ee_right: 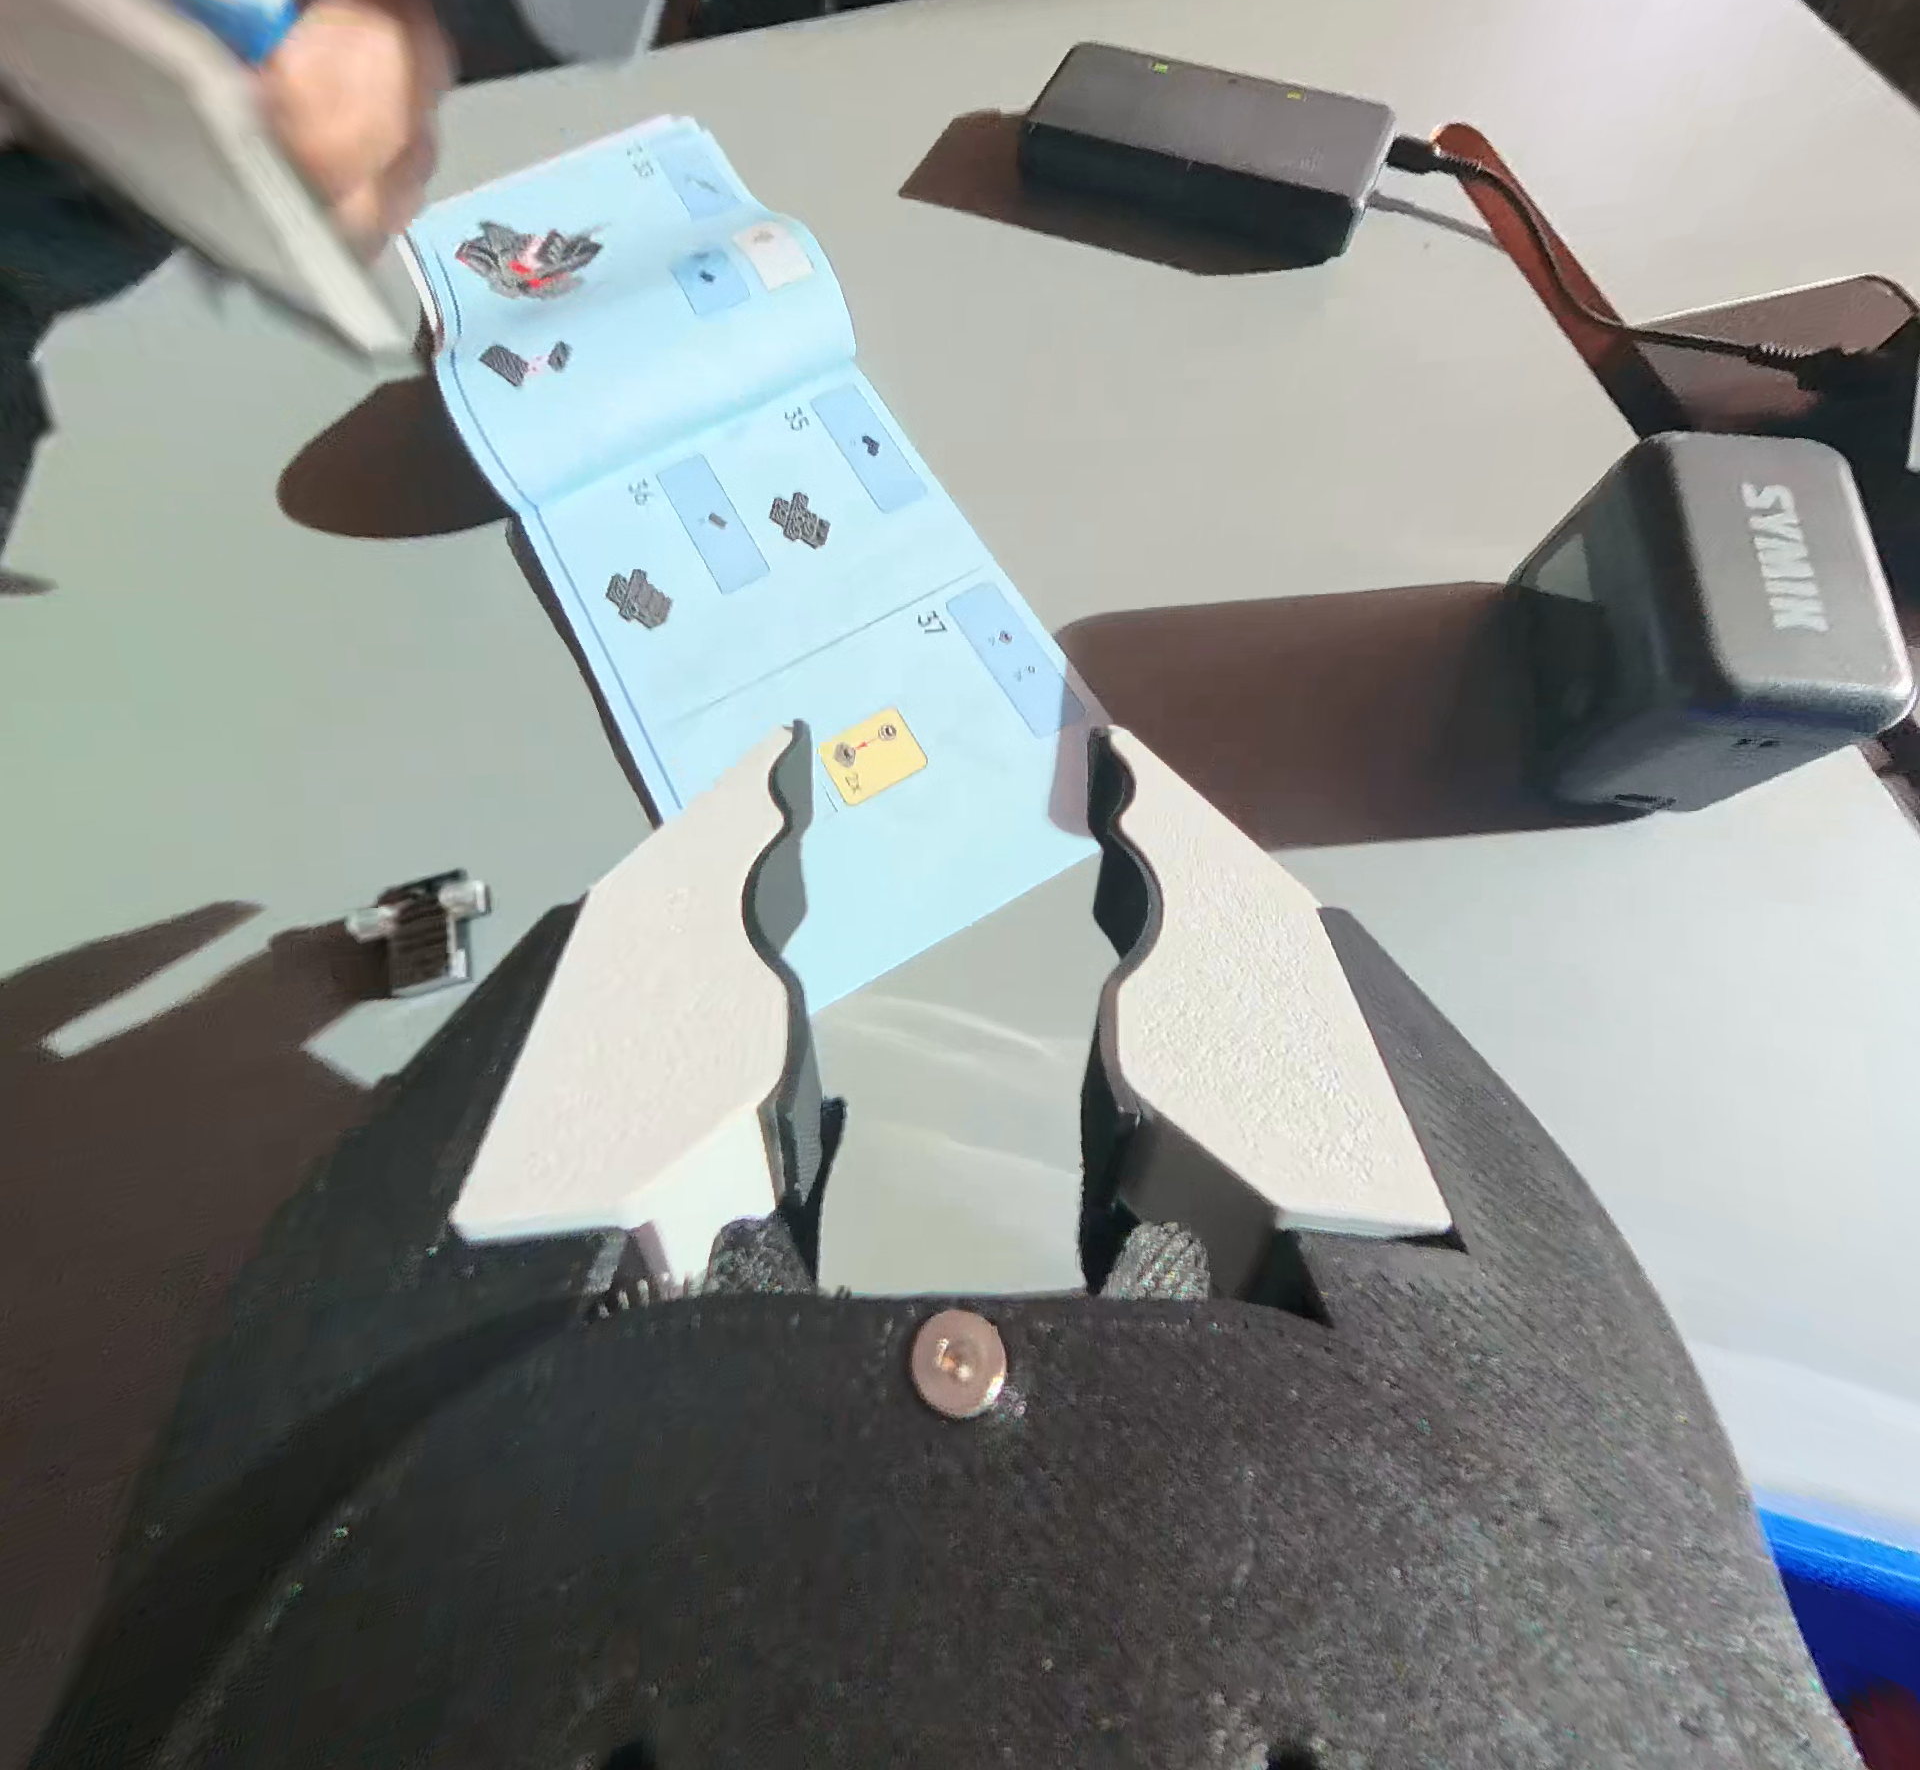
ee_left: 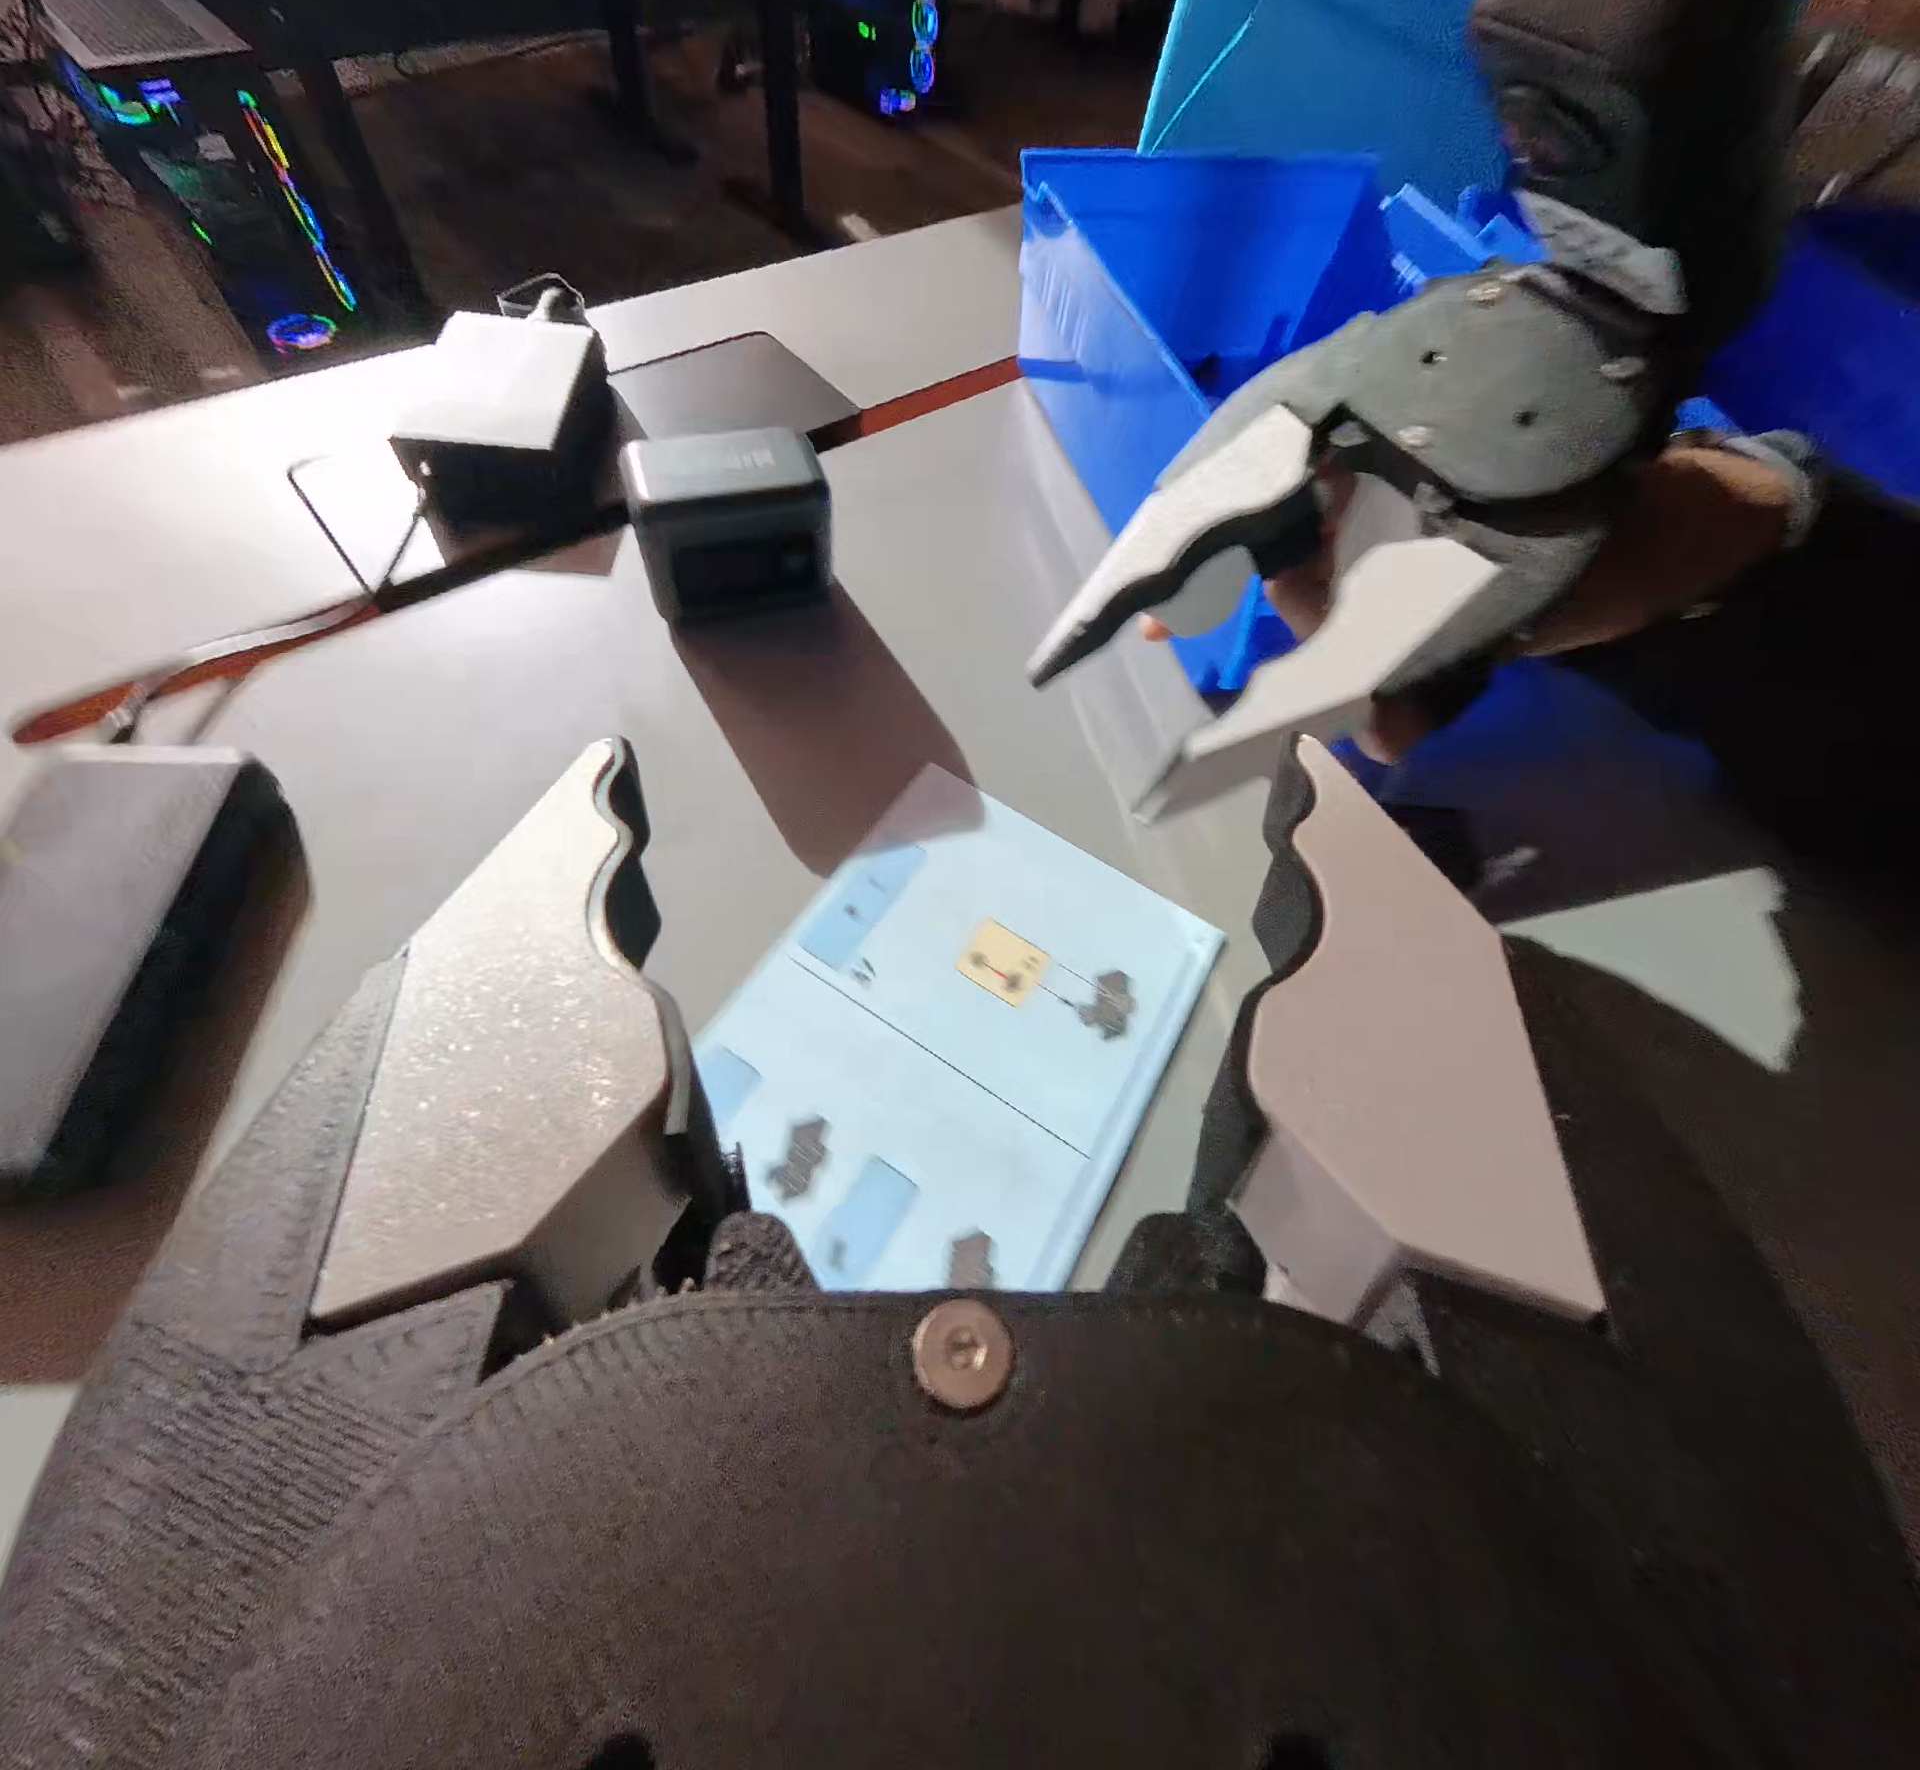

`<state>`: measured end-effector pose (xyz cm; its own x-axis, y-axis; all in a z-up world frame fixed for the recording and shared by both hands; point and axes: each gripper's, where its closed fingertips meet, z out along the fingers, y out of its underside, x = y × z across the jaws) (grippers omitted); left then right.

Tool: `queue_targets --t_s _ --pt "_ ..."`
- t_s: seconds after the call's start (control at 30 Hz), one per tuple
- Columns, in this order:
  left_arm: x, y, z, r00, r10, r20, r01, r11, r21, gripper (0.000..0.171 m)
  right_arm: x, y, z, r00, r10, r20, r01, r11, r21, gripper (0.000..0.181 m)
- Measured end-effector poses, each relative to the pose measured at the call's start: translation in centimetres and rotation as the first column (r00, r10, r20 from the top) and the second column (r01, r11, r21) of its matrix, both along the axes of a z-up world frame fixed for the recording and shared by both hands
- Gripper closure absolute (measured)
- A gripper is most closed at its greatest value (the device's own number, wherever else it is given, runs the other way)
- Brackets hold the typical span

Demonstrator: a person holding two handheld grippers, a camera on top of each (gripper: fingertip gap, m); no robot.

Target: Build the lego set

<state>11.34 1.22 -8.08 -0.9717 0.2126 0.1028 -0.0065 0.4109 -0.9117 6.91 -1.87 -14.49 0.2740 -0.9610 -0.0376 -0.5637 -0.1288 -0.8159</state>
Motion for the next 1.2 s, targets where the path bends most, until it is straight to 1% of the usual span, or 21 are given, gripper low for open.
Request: queue_targets --t_s 0.03,0.1,0.17,0.2,0.27,0.37,0.5,0.57,0.73,1.0,1.13,1.2 --pt "0.1 -1.6 -0.2 0.998 -0.031 0.046 0.03 0.999 0.027 0.054 -0.2 0.2 -0.1 1.0 0.014 0.006 -0.014 1.0 0.001 0.127" --pt "-0.4 -4.1 -1.8 0.991 -0.122 0.054 0.115 0.986 0.123 0.056 -0.8 0.7 -0.2 0.999 0.03 0.011 -0.03 0.999 0.011 0.129" --pt "-0.6 -5.4 -4.2 0.987 -0.154 0.048 0.14 0.966 0.216 0.055 -1.4 0.9 -0.6 1.0 0.027 0.009 -0.027 1.0 -0.003 0.129" --pt "-0.8 -5.8 -5.2 0.986 -0.163 0.046 0.148 0.962 0.231 0.055 -1.7 0.9 -0.7 1.0 0.027 0.016 -0.027 1.0 -0.012 0.129" --pt "-1.5 -5.7 -7.0 0.983 -0.183 0.029 0.168 0.948 0.271 0.055 -2.2 1.3 -0.6 0.999 0.044 0.03 -0.044 0.999 -0.02 0.129" --pt "-1.5 -5.2 -9.1 0.975 -0.206 0.086 0.166 0.926 0.339 0.055 -2.6 1.3 -1.5 0.999 0.049 -0.012 -0.049 0.997 -0.055 0.129" --pt "-2.8 -4.5 -11.1 0.955 -0.281 0.097 0.219 0.885 0.411 0.059 -2.6 1.3 -2.2 0.998 0.042 -0.04 -0.045 0.996 -0.076 0.129" --pt "-3.0 -4.3 -11.9 0.952 -0.29 0.097 0.221 0.872 0.437 0.062 -2.6 1.2 -2.1 0.998 0.039 -0.039 -0.042 0.996 -0.073 0.129" --pt "-3.2 -4.4 -12.9 0.957 -0.286 0.048 0.233 0.859 0.455 0.07 -2.5 1.2 -2.1 0.999 0.037 -0.04 -0.039 0.998 -0.046 0.129" --pt "-3.3 -4.4 -13.4 0.951 -0.299 0.074 0.234 0.857 0.458 0.077 -2.3 1.2 -2.2 0.999 0.04 -0.037 -0.041 0.998 -0.039 0.13" --pt "-3.4 -4.2 -13.4 0.949 -0.308 0.073 0.243 0.856 0.456 0.087 -2.3 1.1 -2.2 0.999 0.038 -0.034 -0.039 0.998 -0.04 0.131" --pt "-3.4 -4.2 -13.4 0.948 -0.309 0.081 0.24 0.857 0.456 0.088 -2.3 1.1 -2.2 0.999 0.038 -0.034 -0.04 0.998 -0.044 0.131"
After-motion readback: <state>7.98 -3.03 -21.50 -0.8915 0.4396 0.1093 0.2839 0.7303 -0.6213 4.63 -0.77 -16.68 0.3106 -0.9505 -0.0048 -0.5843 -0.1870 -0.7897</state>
